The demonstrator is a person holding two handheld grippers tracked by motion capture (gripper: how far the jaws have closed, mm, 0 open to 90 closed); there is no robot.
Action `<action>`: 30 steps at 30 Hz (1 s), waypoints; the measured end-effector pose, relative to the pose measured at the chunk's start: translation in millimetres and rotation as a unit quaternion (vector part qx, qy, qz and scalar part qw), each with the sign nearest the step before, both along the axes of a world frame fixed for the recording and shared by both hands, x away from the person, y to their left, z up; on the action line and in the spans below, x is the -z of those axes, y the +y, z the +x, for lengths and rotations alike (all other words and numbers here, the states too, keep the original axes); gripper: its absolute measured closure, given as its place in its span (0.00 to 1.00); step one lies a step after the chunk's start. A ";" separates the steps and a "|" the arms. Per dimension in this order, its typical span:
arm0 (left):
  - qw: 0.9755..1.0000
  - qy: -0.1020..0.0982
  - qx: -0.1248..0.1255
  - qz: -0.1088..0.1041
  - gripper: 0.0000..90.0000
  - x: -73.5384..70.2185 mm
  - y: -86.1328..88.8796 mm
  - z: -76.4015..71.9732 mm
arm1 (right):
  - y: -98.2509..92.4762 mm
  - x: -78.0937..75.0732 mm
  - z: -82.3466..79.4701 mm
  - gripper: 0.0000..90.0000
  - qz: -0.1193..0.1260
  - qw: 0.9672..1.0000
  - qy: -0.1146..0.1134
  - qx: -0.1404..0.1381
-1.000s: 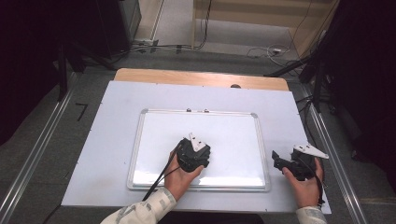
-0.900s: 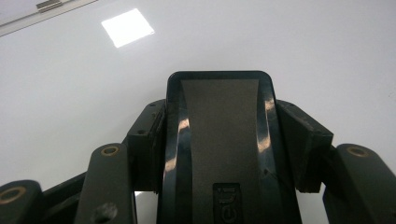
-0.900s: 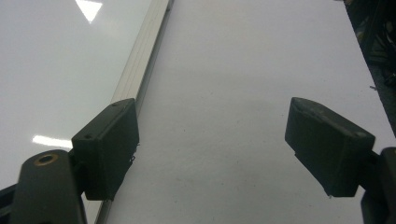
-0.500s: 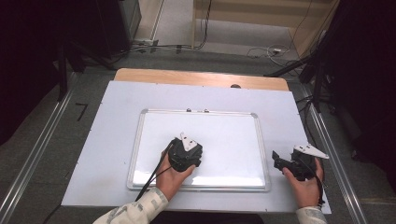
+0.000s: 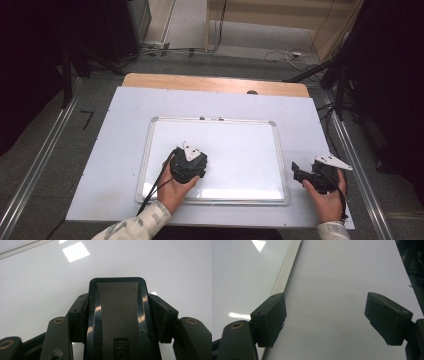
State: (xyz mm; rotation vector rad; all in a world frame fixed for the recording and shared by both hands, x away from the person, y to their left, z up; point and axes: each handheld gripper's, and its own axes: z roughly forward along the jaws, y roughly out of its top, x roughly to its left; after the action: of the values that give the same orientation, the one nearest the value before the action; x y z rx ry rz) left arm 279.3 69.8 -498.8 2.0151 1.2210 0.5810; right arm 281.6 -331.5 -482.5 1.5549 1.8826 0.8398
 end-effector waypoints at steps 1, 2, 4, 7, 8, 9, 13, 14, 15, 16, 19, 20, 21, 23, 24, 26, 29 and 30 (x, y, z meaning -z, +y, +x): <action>1.000 0.000 -0.002 -0.002 0.46 0.2 2.2 0.0 | 0.1 0.0 0.0 0.18 0.000 1.000 0.000 0.000; 1.000 0.000 -0.005 -0.002 0.46 0.2 4.9 -0.1 | 0.1 0.0 0.0 0.18 0.000 1.000 0.000 0.000; 1.000 0.001 -0.013 -0.004 0.46 0.2 11.5 -0.3 | 0.2 0.0 0.1 0.18 -0.001 1.000 -0.001 0.000; 1.000 -0.002 -0.029 -0.008 0.46 -0.3 23.2 -1.0 | 0.4 0.5 0.4 0.18 -0.001 1.000 0.001 0.000; 0.999 -0.002 -0.033 -0.009 0.46 -1.7 27.6 -1.5 | 0.4 0.6 0.7 0.18 -0.002 1.000 0.002 0.000; 0.999 -0.007 -0.039 -0.008 0.46 -4.0 32.0 -1.8 | 0.5 0.6 1.0 0.18 -0.002 1.000 0.001 0.000; 0.997 -0.032 -0.071 -0.028 0.46 -22.0 52.3 -1.7 | 1.3 0.8 2.4 0.18 -0.001 1.000 0.000 -0.001; 0.996 -0.034 -0.079 -0.034 0.46 -24.8 56.4 -1.4 | 1.5 1.3 2.8 0.18 -0.002 1.000 0.002 -0.001; 0.995 -0.033 -0.086 -0.041 0.46 -26.5 59.8 -0.7 | 1.7 1.9 3.3 0.18 -0.004 1.000 0.003 -0.001; 0.994 -0.033 -0.094 -0.044 0.46 -27.6 63.1 0.1 | 2.1 2.3 3.6 0.18 -0.004 1.000 0.005 0.000; 0.992 -0.030 -0.113 -0.045 0.46 -28.6 69.7 2.9 | 2.8 1.8 3.5 0.18 -0.003 1.000 0.003 0.000; 0.991 -0.030 -0.120 -0.047 0.46 -28.6 70.6 4.1 | 2.6 1.4 3.1 0.18 -0.003 1.000 0.003 -0.002; 0.991 -0.029 -0.124 -0.045 0.46 -29.0 71.3 5.6 | 2.2 1.1 2.9 0.18 -0.004 1.000 0.002 -0.001; 0.990 -0.031 -0.134 -0.043 0.46 -30.2 73.2 9.1 | 1.5 1.1 2.8 0.18 -0.002 1.000 0.002 0.000; 0.988 -0.034 -0.141 -0.044 0.46 -30.7 74.5 11.3 | 1.3 1.2 2.9 0.18 -0.001 1.000 0.002 0.001; 0.986 -0.034 -0.155 -0.048 0.46 -31.6 78.9 17.1 | 1.3 1.0 2.7 0.18 -0.002 1.000 0.001 0.000; 0.981 -0.039 -0.184 -0.050 0.46 -32.2 86.7 28.9 | 1.7 0.8 2.7 0.18 -0.001 1.000 0.001 -0.001; 0.979 -0.036 -0.191 -0.056 0.46 -32.3 88.8 33.3 | 1.7 0.9 2.8 0.18 -0.001 1.000 0.001 -0.001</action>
State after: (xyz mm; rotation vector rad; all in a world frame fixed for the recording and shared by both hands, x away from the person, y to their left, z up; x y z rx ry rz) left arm 312.6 158.6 -466.5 1.6598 1.5713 0.7420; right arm 284.4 -329.8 -483.4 1.5526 1.8866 0.8376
